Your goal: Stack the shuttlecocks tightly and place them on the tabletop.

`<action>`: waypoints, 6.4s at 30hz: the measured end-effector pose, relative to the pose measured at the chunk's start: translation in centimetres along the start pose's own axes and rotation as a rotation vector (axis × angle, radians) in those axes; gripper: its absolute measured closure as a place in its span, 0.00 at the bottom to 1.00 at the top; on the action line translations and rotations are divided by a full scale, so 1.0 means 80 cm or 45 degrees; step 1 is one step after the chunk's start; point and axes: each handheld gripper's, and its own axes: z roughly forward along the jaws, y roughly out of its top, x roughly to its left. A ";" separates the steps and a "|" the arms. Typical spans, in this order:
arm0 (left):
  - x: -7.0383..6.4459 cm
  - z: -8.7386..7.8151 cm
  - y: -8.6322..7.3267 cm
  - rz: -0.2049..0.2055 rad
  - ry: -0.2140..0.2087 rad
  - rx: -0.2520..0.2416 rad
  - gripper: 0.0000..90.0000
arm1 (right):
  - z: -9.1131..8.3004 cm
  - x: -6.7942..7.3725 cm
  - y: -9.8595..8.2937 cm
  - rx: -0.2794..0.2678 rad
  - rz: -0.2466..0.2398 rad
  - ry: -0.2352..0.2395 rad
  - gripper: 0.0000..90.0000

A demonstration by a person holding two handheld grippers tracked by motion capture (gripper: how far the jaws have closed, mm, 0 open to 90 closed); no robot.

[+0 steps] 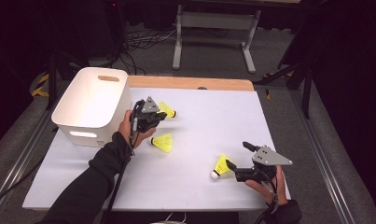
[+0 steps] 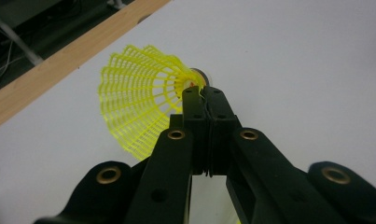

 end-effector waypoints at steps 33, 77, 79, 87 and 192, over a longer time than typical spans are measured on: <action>-0.073 -0.151 -0.087 0.227 -0.164 0.064 0.99 | -0.003 0.019 0.018 0.006 -0.007 -0.009 0.14; -0.125 -0.079 -0.064 0.424 -0.358 0.223 0.97 | 0.003 0.022 0.014 0.048 -0.042 0.033 0.14; -0.129 -0.075 -0.061 0.439 -0.373 0.227 0.97 | 0.003 0.023 0.015 0.050 -0.044 0.035 0.14; -0.143 -0.058 -0.054 0.470 -0.411 0.242 0.96 | 0.005 0.025 0.015 0.057 -0.050 0.042 0.14; -0.034 -0.189 -0.229 0.070 0.006 -0.234 0.12 | 0.145 0.186 0.037 0.302 -0.153 0.492 0.97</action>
